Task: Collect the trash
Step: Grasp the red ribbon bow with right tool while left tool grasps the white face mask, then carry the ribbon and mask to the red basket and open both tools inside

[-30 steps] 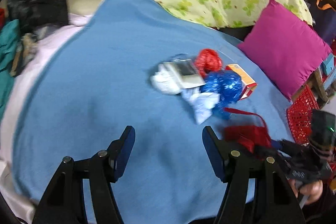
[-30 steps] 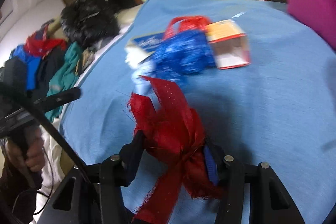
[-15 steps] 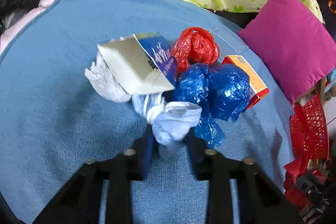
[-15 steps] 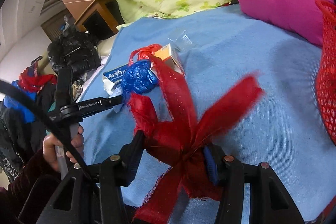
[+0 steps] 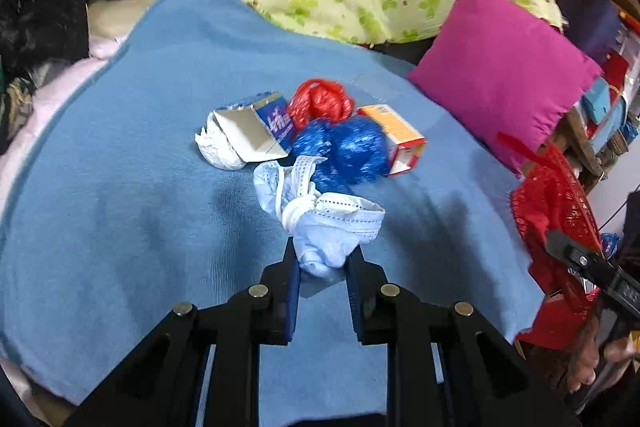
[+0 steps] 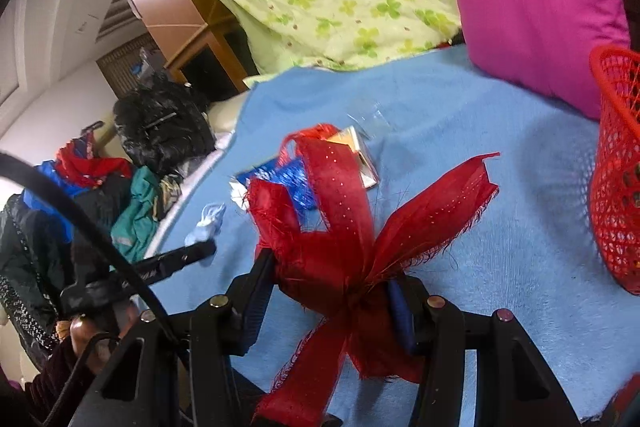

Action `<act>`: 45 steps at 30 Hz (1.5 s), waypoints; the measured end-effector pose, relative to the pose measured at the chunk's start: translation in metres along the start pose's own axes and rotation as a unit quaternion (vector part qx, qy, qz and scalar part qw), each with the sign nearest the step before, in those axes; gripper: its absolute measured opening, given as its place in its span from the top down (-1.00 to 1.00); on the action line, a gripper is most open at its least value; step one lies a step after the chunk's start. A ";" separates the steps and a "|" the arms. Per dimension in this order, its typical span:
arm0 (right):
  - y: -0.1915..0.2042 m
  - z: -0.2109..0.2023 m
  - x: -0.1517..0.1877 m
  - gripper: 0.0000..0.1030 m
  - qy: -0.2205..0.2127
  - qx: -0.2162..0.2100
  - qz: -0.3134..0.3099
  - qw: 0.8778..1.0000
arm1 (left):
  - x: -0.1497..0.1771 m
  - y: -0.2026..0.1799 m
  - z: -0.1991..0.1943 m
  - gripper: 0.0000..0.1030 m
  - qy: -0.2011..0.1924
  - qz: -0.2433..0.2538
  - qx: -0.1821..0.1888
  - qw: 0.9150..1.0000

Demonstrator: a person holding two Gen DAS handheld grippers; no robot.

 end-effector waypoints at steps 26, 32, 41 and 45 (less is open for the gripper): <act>0.006 -0.121 0.000 -0.08 -0.103 0.002 -0.016 0.995 | -0.025 -0.122 -0.100 0.56 -0.102 0.121 -0.158 0.975; -0.005 -0.142 -0.003 -0.08 -0.124 0.006 -0.007 0.992 | -0.029 -0.143 -0.098 0.56 -0.106 0.137 -0.171 0.970; -0.024 -0.174 -0.007 -0.08 -0.157 0.008 0.009 0.988 | -0.033 -0.180 -0.096 0.56 -0.112 0.164 -0.174 0.964; -0.034 -0.188 -0.007 -0.09 -0.168 0.014 0.016 0.986 | -0.037 -0.198 -0.093 0.56 -0.115 0.179 -0.172 0.962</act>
Point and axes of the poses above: each gripper's, at about its wrist camera, not at the fingertips, and z roughly the way its jaws point, y to its left, x to its underside, the point moved 10 cm from there along z, roughly the way its jaws point, and after that the axes turned 12 degrees about y, right-handed, at the moved point
